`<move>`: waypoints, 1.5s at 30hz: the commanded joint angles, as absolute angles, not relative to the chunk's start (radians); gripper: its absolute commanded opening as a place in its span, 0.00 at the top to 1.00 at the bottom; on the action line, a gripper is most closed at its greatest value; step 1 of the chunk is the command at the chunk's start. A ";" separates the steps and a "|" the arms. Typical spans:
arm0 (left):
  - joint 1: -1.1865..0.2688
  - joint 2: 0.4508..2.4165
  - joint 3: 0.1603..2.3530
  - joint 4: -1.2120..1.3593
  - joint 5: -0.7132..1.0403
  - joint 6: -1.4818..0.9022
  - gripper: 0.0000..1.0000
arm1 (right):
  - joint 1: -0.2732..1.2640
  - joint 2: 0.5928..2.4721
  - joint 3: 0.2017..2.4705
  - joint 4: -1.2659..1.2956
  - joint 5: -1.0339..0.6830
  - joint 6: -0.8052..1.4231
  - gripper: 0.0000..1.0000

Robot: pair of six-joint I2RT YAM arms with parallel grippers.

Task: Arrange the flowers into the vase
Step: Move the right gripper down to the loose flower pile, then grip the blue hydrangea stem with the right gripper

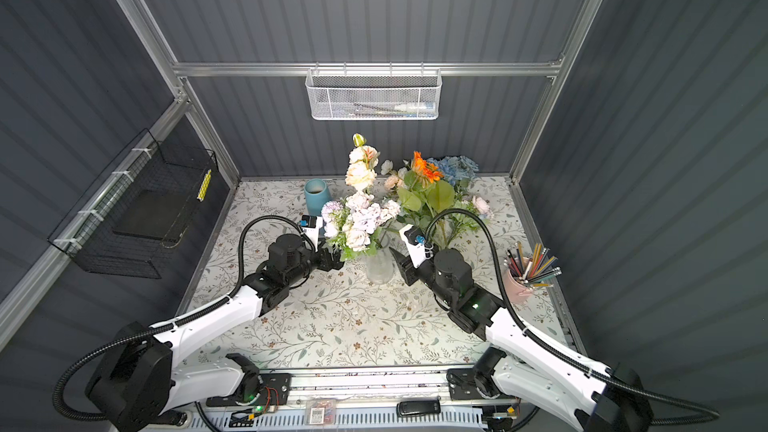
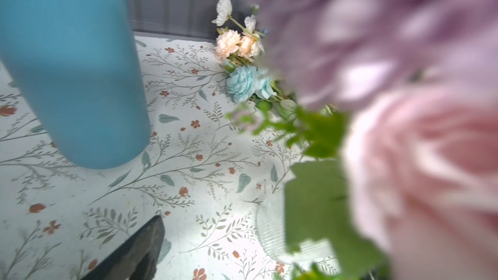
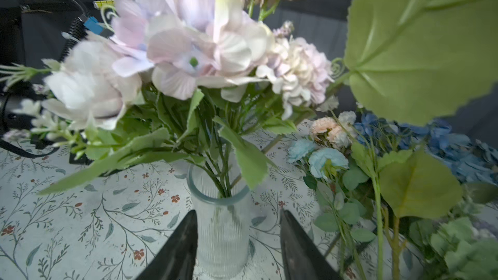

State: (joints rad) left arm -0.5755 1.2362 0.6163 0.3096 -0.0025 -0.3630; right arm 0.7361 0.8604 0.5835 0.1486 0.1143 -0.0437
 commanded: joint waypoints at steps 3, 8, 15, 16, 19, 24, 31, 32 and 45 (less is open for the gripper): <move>-0.574 1.226 0.602 0.313 -0.073 -0.406 0.01 | 0.686 0.822 0.552 -0.053 0.206 0.027 0.50; -0.555 1.218 0.595 0.302 -0.074 -0.427 0.01 | 0.576 0.923 0.581 -0.113 0.144 0.109 0.51; -0.507 1.195 0.563 0.300 -0.080 -0.472 0.01 | 0.470 1.141 0.708 -0.181 0.068 0.135 0.53; -0.503 1.193 0.560 0.301 -0.083 -0.474 0.01 | 0.445 1.181 0.743 -0.212 0.068 0.153 0.54; -0.499 1.191 0.555 0.303 -0.093 -0.478 0.01 | 0.379 1.260 0.817 -0.253 0.041 0.207 0.56; -0.497 1.195 0.556 0.314 -0.106 -0.477 0.01 | 0.321 1.334 0.880 -0.213 0.022 0.244 0.57; -0.495 1.198 0.570 0.322 -0.115 -0.456 0.01 | 0.217 1.443 0.992 -0.246 -0.035 0.272 0.61; -0.495 1.199 0.571 0.323 -0.115 -0.455 0.01 | 0.206 1.456 1.004 -0.250 -0.046 0.272 0.61; -0.494 1.211 0.578 0.328 -0.109 -0.456 0.01 | 0.128 1.616 1.044 -0.218 -0.122 0.285 0.64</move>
State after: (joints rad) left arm -0.5003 1.2098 0.5682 0.3073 -0.1024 -0.4644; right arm 0.1326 1.5936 1.0279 -0.2253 -0.0921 0.2775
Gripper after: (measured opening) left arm 0.993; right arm 0.366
